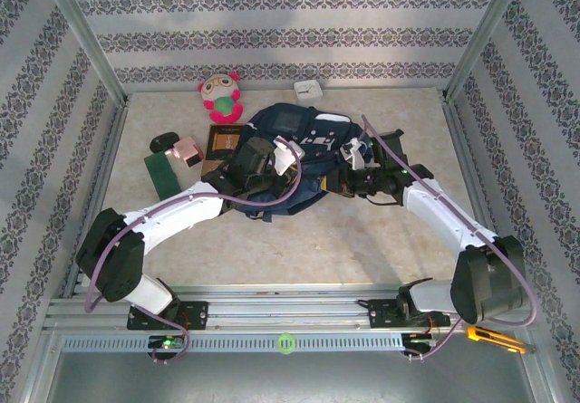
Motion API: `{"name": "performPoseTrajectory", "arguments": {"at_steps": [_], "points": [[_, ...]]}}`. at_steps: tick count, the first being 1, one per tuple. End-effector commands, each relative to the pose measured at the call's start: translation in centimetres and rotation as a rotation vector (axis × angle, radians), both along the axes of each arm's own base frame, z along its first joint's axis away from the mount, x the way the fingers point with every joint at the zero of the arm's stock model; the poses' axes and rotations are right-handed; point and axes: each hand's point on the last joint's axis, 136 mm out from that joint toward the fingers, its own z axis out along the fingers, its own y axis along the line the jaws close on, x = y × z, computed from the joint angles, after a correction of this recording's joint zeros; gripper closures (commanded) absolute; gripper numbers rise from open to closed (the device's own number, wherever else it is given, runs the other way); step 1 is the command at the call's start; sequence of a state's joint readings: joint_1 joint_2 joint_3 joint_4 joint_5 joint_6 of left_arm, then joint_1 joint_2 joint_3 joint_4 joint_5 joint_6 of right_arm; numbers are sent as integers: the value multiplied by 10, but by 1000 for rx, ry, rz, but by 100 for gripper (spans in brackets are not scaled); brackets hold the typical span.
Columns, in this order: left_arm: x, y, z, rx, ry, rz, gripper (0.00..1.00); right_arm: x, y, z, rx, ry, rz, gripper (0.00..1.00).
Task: Pack books, pencil case, and school supplies into a backpack
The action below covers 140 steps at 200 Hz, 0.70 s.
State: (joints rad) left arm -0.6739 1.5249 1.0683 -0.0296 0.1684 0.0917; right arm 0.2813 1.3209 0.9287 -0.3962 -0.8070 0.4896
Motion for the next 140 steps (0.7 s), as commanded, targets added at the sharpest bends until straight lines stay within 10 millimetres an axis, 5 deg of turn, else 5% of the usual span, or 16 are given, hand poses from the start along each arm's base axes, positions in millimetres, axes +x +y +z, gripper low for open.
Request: {"name": "performPoseTrajectory", "arguments": {"at_steps": [1,34,91,140], "points": [[7,-15,62,-193,-113,-16,100,-6,-6,12,31,-14,-1,98],[0,-10,70,-233,-121,-57,100,22,-64,-3,-50,-17,-206,100],[-29,-18,86,-314,-112,-272,100,53,-79,-9,-68,-49,-200,100],[-43,-18,93,-339,-99,-343,100,106,-136,-38,-172,-30,-394,100]]}}
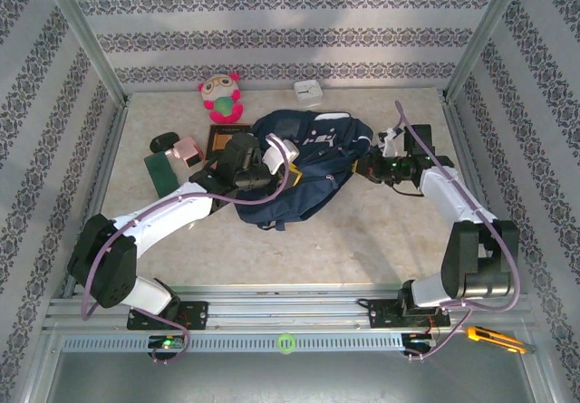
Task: Pack books, pencil case, and school supplies into a backpack
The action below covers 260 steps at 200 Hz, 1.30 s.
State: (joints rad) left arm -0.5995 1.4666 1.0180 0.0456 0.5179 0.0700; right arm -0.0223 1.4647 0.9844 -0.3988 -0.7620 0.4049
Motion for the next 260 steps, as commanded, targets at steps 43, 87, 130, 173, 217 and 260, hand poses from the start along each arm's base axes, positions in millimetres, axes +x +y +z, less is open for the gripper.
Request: {"name": "performPoseTrajectory", "arguments": {"at_steps": [43,87,130,173,217,260], "points": [[7,12,64,-101,-155,77,100,34,-33,5,-58,-69,-64,68],[22,12,67,-120,-149,143,100,-32,-6,41,-75,-126,-1,45],[25,5,65,-131,-134,124,100,-87,58,65,-44,-228,174,42],[23,2,68,-140,-135,104,100,-76,65,51,-108,-227,218,41],[22,3,71,-148,-143,99,100,-66,89,57,-60,-279,332,39],[22,3,71,-144,-144,100,100,-71,100,66,-31,-321,413,56]]}}
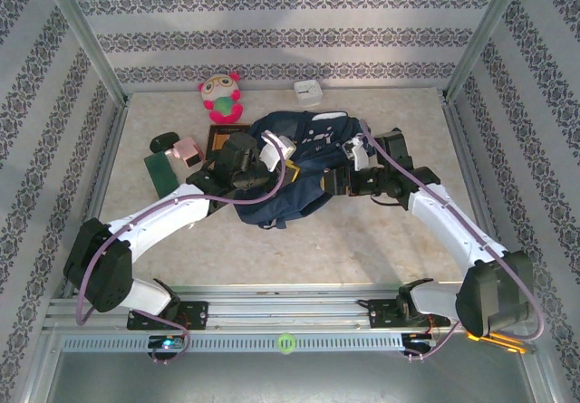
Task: Pack books, pencil case, and school supplies into a backpack
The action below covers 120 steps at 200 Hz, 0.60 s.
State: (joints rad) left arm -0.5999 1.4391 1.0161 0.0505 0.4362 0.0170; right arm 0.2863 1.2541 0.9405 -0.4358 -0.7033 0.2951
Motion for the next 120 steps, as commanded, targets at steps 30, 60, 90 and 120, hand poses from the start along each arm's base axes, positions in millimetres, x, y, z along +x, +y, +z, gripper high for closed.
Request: {"name": "performPoseTrajectory", "arguments": {"at_steps": [30,60,90,120], "points": [[13,-7,59,-122,-141,4,100,1,12,30,46,-111,89,82],[18,-4,56,-104,-142,32,100,0,10,30,36,-99,77,100],[26,3,53,-72,-151,98,100,-7,13,40,46,-93,63,100],[31,1,53,-62,-156,125,100,-23,34,45,46,-56,84,100]]}}
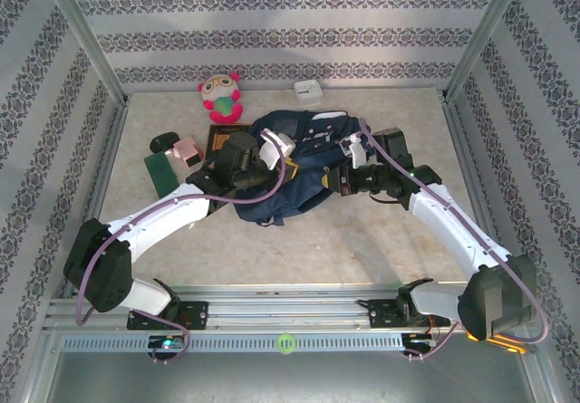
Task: Pack books, pencil case, and school supplies into a backpack
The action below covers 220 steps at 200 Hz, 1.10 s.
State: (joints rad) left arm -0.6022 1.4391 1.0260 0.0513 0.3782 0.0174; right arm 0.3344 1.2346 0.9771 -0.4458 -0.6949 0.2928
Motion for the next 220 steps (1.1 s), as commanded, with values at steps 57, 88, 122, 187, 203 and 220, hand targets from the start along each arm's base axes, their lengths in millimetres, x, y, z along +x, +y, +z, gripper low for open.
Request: {"name": "performPoseTrajectory", "arguments": {"at_steps": [57,88,122,187,203,220], "points": [[22,-19,47,-91,-127,59,100,-38,73,13,40,118,96,100],[19,-16,44,-70,-145,47,100,-34,62,24,76,130,45,71],[9,-17,42,-107,-140,-34,100,-17,13,36,171,186,-182,39],[-15,-34,40,-163,-153,-234,100,22,-33,39,434,306,-484,27],[-17,-35,40,-170,-156,-249,100,30,-24,38,481,340,-485,27],[-19,-37,40,-173,-156,-265,100,36,-15,39,502,336,-475,27]]}}
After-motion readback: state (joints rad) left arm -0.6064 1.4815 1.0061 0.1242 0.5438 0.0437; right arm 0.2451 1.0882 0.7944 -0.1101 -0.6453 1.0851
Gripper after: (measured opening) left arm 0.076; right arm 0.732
